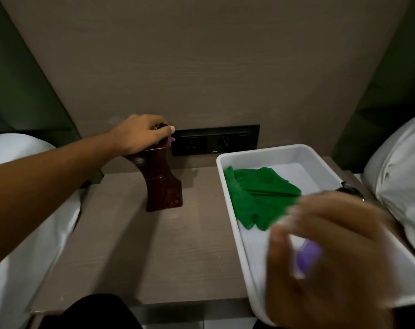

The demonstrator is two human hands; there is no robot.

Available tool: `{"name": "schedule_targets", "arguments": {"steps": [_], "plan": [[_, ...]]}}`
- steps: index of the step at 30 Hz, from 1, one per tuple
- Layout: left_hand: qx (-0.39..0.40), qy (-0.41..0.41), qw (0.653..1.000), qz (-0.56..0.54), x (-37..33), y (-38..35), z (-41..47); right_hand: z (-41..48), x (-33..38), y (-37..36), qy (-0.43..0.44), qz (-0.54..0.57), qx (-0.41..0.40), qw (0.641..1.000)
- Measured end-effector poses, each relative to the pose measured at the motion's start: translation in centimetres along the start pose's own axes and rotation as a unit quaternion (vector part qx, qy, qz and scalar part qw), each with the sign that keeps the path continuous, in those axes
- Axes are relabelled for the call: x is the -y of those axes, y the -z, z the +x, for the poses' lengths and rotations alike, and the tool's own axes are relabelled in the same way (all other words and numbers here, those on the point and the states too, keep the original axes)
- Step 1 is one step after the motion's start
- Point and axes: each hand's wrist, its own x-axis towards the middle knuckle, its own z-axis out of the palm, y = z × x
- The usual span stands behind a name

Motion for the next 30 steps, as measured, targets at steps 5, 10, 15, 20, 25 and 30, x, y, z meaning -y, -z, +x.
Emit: {"name": "schedule_targets", "arguments": {"steps": [5, 10, 15, 20, 25, 30], "plan": [[0.003, -0.004, 1.0, 0.004, 0.7, -1.4, 0.3, -0.6, -9.3, -7.2, -0.327, -0.173, 0.326, 0.87], [0.022, 0.002, 1.0, -0.013, 0.2, -4.6, 1.7, -4.0, -16.4, -8.9, -0.401, -0.297, 0.481, 0.72], [0.033, -0.008, 0.999, -0.016, -1.5, -6.8, 2.7, -6.0, -18.4, -7.6, -0.384, -0.354, 0.462, 0.717], [0.038, -0.006, 0.999, -0.009, -1.7, -7.6, 2.0, -6.7, -18.0, -6.9, -0.46, -0.278, 0.365, 0.76], [0.042, 0.01, 0.999, -0.02, -0.8, -7.5, 0.9, -5.9, -13.1, -8.3, -0.5, -0.094, 0.042, 0.86], [-0.003, 0.014, 1.0, -0.005, -0.7, -5.3, 1.4, -3.7, -4.9, -12.8, -0.189, -0.036, 0.0, 0.981]]}}
